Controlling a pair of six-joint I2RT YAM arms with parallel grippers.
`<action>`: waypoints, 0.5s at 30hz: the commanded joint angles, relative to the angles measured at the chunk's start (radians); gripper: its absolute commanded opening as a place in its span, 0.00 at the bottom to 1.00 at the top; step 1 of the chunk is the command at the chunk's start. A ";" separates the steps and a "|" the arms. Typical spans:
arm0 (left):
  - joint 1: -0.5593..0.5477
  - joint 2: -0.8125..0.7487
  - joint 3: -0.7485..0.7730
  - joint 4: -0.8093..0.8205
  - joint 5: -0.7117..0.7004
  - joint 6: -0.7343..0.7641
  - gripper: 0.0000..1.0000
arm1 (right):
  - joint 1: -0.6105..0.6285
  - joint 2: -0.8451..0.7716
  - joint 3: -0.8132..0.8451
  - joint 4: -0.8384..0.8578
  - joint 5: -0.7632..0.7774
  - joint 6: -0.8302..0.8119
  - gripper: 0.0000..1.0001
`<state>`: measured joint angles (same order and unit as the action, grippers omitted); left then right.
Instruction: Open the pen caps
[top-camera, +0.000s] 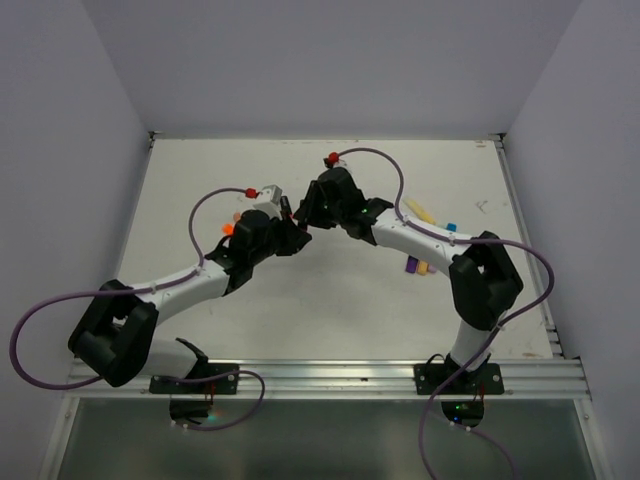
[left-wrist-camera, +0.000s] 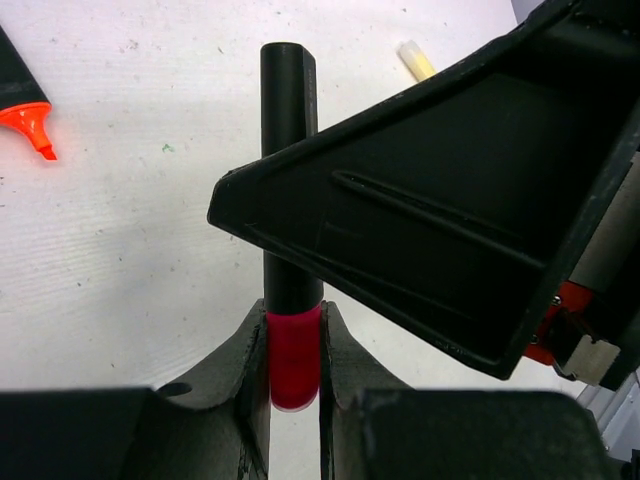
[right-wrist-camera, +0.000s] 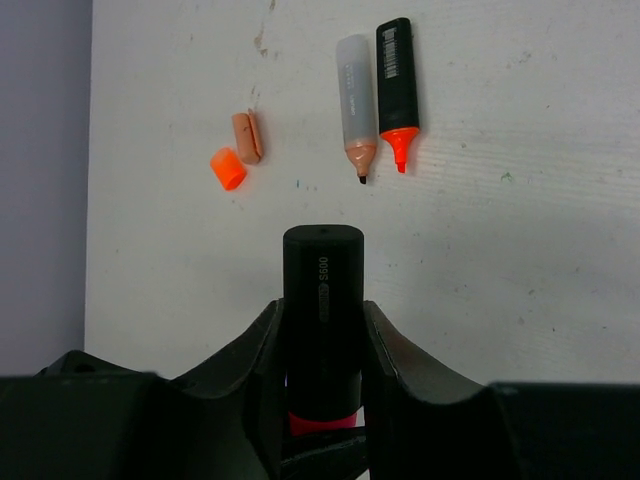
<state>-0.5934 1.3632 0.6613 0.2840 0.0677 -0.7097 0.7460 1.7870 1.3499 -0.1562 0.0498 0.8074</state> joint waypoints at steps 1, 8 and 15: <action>-0.008 -0.058 -0.018 0.093 0.041 0.036 0.00 | 0.012 0.014 0.017 0.087 0.045 0.015 0.00; -0.008 -0.064 -0.051 0.110 0.083 0.050 0.00 | -0.034 0.051 0.125 0.150 0.188 -0.017 0.00; -0.009 -0.090 -0.068 0.084 0.073 0.072 0.00 | -0.174 0.138 0.297 0.141 0.168 0.013 0.00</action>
<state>-0.5571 1.3277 0.6235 0.3927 -0.0120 -0.6735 0.7204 1.8824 1.5246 -0.1883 0.0246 0.8120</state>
